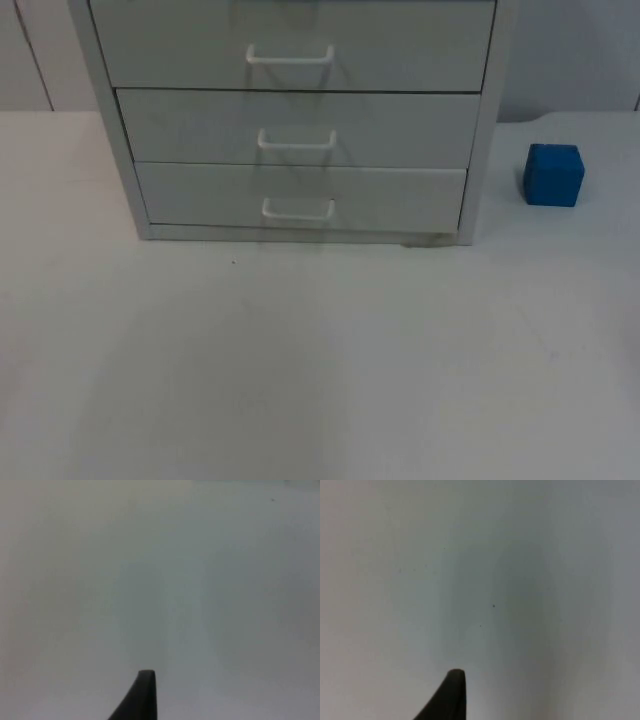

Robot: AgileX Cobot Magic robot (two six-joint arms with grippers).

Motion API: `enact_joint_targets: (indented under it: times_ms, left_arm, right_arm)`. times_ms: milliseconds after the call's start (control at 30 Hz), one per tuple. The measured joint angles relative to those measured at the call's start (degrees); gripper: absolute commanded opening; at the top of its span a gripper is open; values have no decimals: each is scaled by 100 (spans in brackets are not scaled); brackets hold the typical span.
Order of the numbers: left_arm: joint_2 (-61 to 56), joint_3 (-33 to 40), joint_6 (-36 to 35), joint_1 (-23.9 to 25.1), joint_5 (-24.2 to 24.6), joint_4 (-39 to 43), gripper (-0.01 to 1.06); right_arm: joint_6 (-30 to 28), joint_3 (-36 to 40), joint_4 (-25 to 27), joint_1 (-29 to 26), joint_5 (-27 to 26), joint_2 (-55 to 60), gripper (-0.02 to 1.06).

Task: Open the drawer with the left hand, place the block into the drawer with the right hand, then close the drawer with the left hand.

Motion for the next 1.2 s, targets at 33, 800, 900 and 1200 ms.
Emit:
enact_joint_targets:
  times_ms: [33,800,900,1200]
  left_arm:
    - [117,-102,279,0,48,-188,81]
    - [2867,-1232,2554,-3545,-1865,2264,71]
    - [3280,-1232,2416,-3687,-2238,2677,71]
    - [4814,-1399,2321,-3764,-3672,3456,67]
  right_arm:
    - [0,0,0,0,0,0,103]
    - [0,0,10,0,0,0,103]
    - [0,0,10,0,0,0,103]
    - [0,0,10,0,-29,0,103]
